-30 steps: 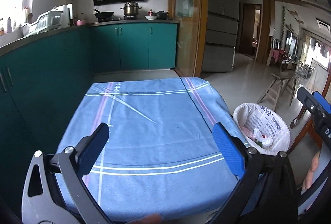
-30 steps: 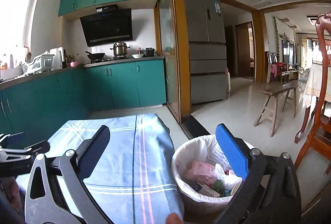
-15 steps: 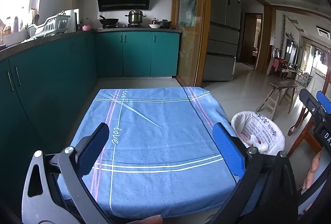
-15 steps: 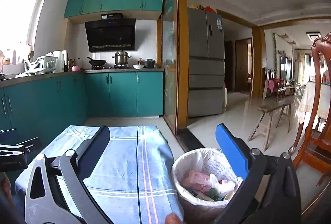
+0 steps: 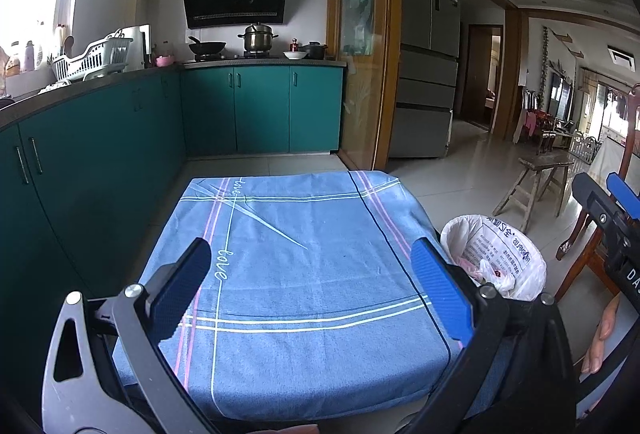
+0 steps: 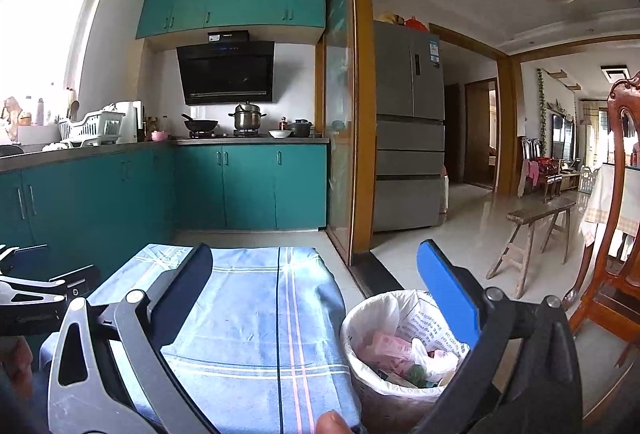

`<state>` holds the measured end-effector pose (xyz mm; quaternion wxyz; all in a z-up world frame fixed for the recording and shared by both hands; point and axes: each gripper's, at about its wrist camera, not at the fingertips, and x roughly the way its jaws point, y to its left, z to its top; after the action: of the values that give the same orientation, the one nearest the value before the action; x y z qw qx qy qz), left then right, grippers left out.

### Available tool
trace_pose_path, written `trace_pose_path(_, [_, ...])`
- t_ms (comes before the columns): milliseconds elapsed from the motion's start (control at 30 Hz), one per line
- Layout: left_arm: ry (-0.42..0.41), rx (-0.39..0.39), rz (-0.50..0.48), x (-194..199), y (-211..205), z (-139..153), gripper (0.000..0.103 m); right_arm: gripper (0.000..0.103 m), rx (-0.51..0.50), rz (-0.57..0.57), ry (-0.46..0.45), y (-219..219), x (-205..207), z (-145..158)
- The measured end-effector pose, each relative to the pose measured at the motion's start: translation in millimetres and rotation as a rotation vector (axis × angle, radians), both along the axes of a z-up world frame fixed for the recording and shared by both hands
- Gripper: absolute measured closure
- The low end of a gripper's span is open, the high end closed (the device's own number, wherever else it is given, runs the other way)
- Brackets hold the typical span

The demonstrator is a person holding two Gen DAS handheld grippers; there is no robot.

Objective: Collect trash

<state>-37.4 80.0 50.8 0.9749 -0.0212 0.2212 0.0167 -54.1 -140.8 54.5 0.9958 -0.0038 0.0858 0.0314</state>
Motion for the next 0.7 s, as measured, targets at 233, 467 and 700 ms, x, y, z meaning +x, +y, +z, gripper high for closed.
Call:
trace_pose_path(233, [0.005,0.002,-0.004,2.3,-1.4,-0.8,0.003,0.003,-0.008,-0.003,0.017,1.6,1.6,-1.9])
trace_pose_path(467, [0.019,-0.007,0.008,7.3,1.6,-1.8,0.003,0.003,-0.006,0.003,0.031,2.9,4.3,-4.2])
trace_pose_path(700, [0.023,-0.010,0.007,8.8,0.0,-3.8,0.003,0.003,-0.007,0.001,0.040,3.5,8.2,-4.1])
